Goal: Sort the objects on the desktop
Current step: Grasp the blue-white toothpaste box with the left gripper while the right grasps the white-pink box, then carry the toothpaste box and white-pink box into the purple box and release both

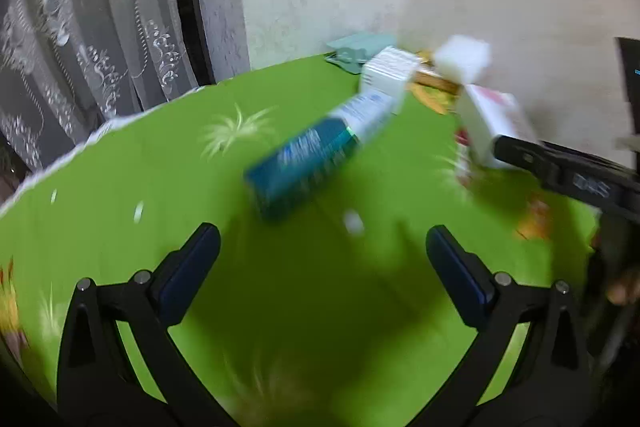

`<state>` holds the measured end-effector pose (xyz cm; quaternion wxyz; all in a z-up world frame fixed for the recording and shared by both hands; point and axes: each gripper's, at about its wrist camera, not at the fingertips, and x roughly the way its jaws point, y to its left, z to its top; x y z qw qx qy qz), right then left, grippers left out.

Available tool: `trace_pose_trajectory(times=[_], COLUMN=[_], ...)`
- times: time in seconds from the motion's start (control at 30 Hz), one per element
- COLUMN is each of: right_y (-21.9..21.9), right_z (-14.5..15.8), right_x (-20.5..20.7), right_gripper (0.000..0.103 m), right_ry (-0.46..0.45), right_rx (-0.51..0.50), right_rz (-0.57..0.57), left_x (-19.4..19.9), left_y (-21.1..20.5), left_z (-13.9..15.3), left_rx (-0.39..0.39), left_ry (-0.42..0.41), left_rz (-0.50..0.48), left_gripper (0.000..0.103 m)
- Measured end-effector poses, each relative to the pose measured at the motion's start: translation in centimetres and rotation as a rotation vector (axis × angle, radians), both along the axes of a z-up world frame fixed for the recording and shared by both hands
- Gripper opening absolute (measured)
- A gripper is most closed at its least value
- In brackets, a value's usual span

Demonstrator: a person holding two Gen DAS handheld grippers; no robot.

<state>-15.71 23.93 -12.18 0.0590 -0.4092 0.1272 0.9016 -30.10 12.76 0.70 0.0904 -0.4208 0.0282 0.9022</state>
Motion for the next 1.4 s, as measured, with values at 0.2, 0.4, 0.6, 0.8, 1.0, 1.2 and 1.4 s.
trace_pose_trajectory(times=[0.2, 0.4, 0.6, 0.8, 1.0, 1.2, 1.4], right_y=[0.5, 0.1, -1.2, -3.9, -6.6, -9.5, -13.5], right_z=[-1.2, -1.3, -0.9, -0.6, 0.0, 0.4, 0.7], right_x=[-3.1, -3.5, -1.4, 3.6, 9.2, 14.3, 19.6], right_gripper=[0.082, 0.075, 0.068, 0.068, 0.068, 0.068, 0.068], right_ry=[-0.031, -0.033, -0.012, -0.007, 0.006, 0.038, 0.044], right_rx=[-0.014, 0.047, 0.063, 0.067, 0.066, 0.076, 0.129], right_rz=[-0.031, -0.041, 0.035, 0.104, 0.179, 0.26, 0.373], left_x=[-6.0, -6.1, -1.8, 5.0, 13.0, 21.0, 27.8], left_y=[1.2, 1.7, 0.6, -1.4, -2.9, -3.1, -4.4], left_z=[-0.9, -1.5, -1.0, -1.1, -0.3, 1.1, 2.8], left_rx=[-0.04, -0.022, 0.032, 0.106, 0.138, 0.124, 0.154], left_ry=[-0.053, -0.081, -0.112, -0.098, -0.079, -0.031, 0.008], left_rz=[-0.016, -0.014, 0.046, 0.109, 0.137, 0.152, 0.191], left_gripper=[0.102, 0.07, 0.032, 0.032, 0.032, 0.032, 0.032])
